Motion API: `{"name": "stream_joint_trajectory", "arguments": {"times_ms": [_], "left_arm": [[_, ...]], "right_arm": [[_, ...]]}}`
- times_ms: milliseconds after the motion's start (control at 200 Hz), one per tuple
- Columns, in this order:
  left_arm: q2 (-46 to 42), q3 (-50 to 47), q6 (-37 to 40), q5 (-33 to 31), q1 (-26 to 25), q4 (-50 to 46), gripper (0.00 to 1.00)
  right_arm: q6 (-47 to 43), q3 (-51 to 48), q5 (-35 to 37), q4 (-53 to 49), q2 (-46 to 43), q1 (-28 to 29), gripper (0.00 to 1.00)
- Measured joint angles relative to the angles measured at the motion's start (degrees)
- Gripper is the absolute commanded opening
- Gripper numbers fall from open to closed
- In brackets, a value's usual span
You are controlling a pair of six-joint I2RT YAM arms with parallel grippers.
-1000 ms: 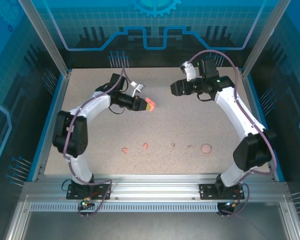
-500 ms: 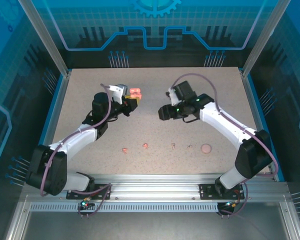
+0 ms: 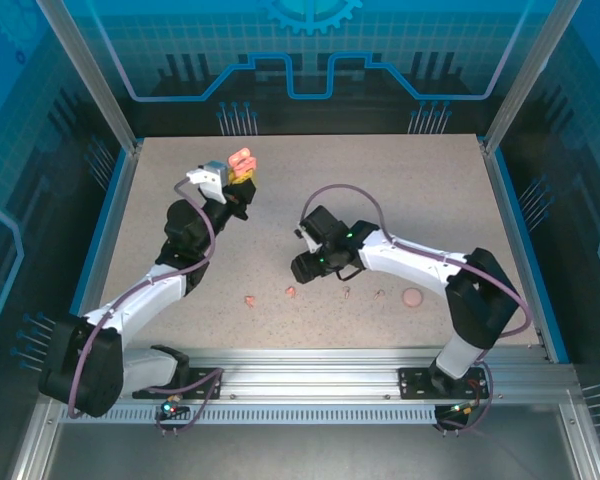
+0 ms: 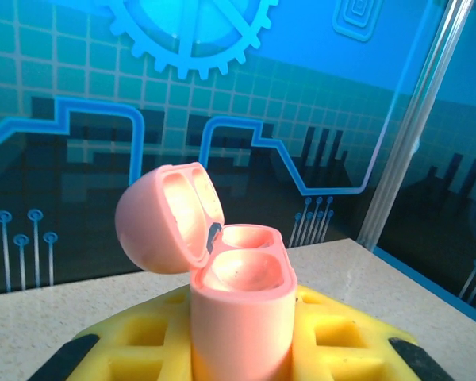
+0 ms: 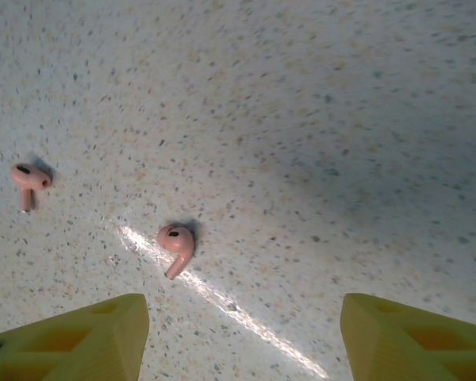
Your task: Insert the wireless bluetooth earbuds into the charging case
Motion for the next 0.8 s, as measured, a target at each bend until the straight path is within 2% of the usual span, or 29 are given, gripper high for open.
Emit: {"name": "stream_joint_trajectory", "arguments": {"times_ms": [220, 465, 795], "left_arm": [[-0.02, 0.09, 3.98, -2.54, 0.00, 1.68, 0.00], [-0.02, 1.68, 4.98, -3.61, 0.00, 2.10, 0.00], [-0.02, 1.77, 5.38, -4.22, 0.00, 2.19, 0.00]], "right_arm": [[-2.01, 4.22, 1.88, -1.51, 7.58, 3.04, 0.65], [-2.38, 10.69, 5.25, -5.53, 13.68, 6.69, 0.63], [2.25, 17.49, 9.66, -13.16, 19.56, 8.13, 0.61]]}}
